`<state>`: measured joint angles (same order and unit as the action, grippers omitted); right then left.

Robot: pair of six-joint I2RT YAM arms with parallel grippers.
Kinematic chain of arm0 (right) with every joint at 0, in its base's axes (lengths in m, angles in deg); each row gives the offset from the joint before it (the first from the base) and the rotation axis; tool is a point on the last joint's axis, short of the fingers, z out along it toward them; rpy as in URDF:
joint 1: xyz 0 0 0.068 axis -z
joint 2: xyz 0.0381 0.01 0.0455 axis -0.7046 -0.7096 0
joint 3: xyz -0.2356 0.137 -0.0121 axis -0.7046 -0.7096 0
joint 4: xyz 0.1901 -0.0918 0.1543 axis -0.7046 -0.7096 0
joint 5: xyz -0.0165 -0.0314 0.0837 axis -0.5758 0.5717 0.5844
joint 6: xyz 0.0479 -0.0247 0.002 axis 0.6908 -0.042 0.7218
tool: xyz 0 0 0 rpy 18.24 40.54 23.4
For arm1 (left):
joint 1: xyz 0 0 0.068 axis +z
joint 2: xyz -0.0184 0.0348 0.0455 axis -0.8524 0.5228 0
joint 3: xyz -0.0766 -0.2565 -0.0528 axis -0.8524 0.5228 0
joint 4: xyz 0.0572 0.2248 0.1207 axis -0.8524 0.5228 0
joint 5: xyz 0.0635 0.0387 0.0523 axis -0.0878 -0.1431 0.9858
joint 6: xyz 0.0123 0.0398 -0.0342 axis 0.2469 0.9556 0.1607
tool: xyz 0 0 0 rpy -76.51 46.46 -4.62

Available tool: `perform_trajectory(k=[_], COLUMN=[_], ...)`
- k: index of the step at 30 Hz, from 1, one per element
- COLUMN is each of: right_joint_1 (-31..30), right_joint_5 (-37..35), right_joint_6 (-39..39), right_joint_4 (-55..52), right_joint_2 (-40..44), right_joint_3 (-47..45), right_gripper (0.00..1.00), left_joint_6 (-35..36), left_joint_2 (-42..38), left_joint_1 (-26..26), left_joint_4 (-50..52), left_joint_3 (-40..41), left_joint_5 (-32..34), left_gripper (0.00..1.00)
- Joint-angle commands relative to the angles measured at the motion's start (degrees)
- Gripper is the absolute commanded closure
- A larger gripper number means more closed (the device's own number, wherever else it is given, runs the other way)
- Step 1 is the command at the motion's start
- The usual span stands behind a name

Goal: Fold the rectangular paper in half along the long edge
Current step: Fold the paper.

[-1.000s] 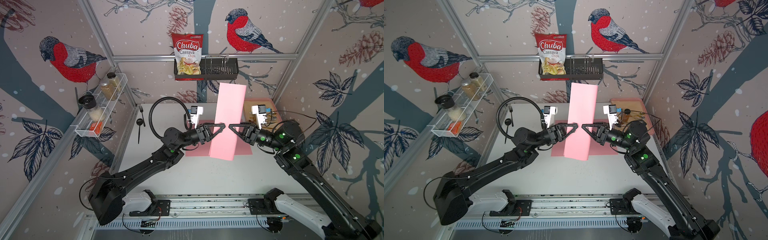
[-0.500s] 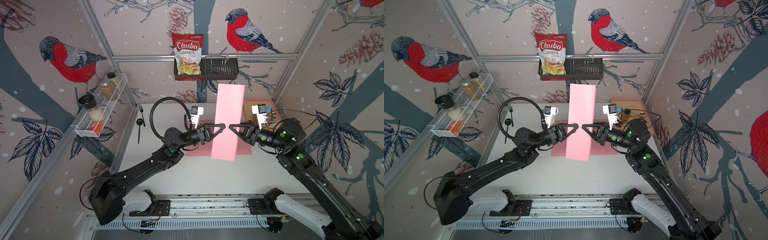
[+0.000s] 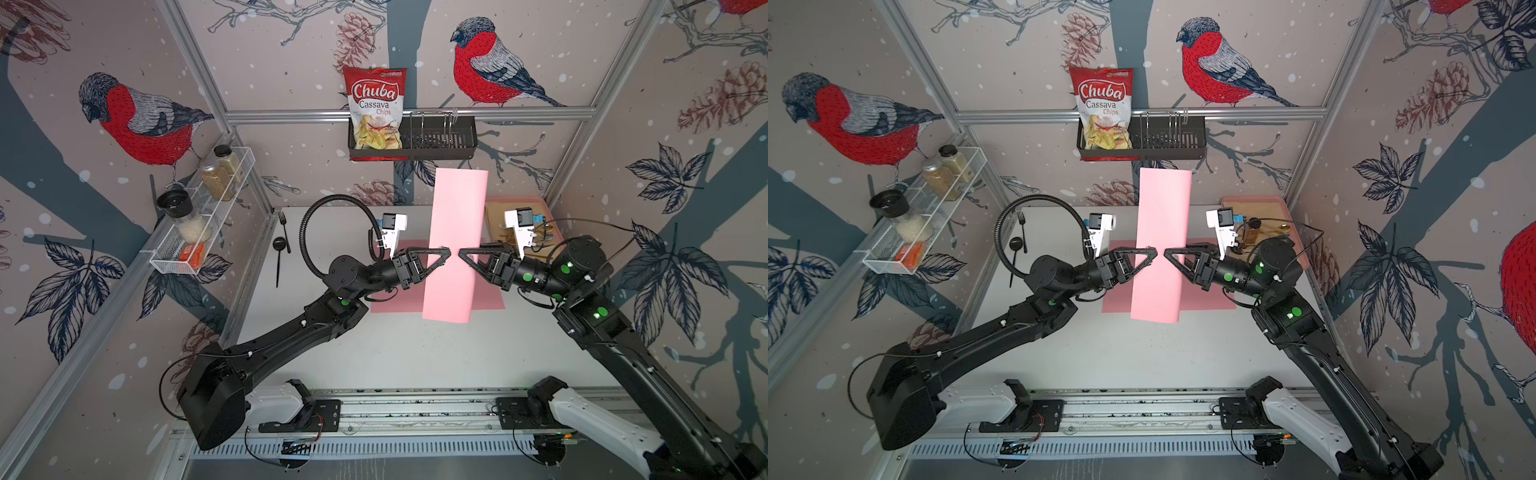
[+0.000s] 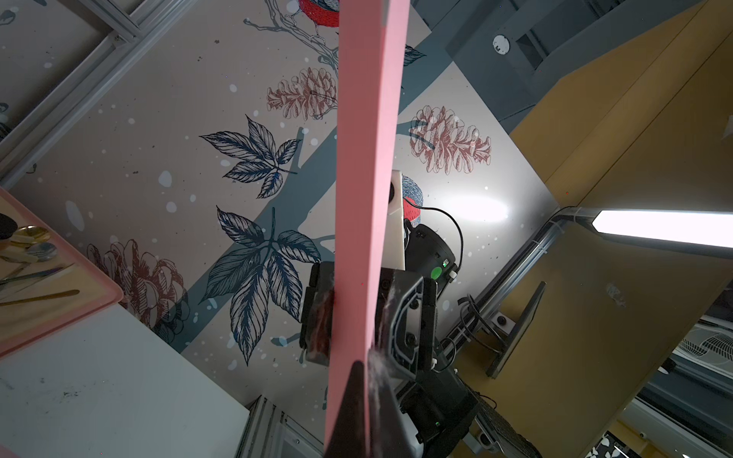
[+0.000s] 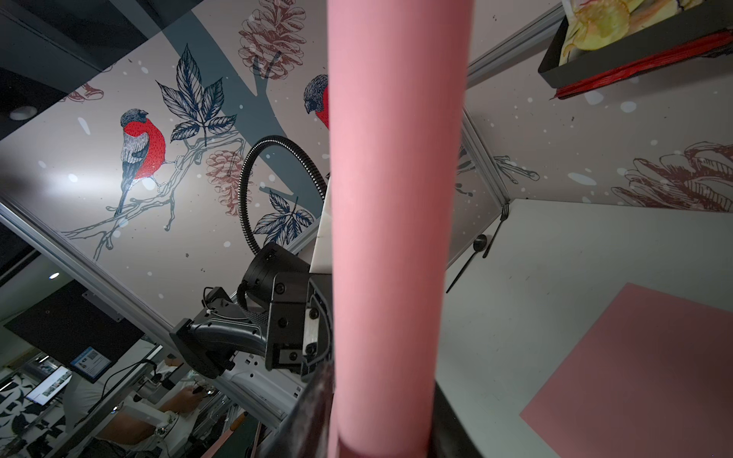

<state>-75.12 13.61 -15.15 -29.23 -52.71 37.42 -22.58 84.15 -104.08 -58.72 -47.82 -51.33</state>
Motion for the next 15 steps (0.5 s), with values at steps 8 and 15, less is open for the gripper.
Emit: perform_trajectory(k=[8,15], right_joint_1=[1.8,3.3], right_joint_5=[-0.2,-1.0], right_joint_6=[2.1,5.1], right_joint_4=[5.8,11.7], right_joint_2=[0.2,-0.4], right_joint_3=[-0.2,-0.8], right_gripper=[0.59,0.49], left_joint_6=[0.7,1.6], left_joint_2=[-0.3,0.0], left_joint_1=[-0.4,-1.5], left_joint_4=[-3.1,-1.9], left_joint_3=[0.7,0.9], left_joint_5=[-1.0,-0.7], left_gripper=[1.0,1.0])
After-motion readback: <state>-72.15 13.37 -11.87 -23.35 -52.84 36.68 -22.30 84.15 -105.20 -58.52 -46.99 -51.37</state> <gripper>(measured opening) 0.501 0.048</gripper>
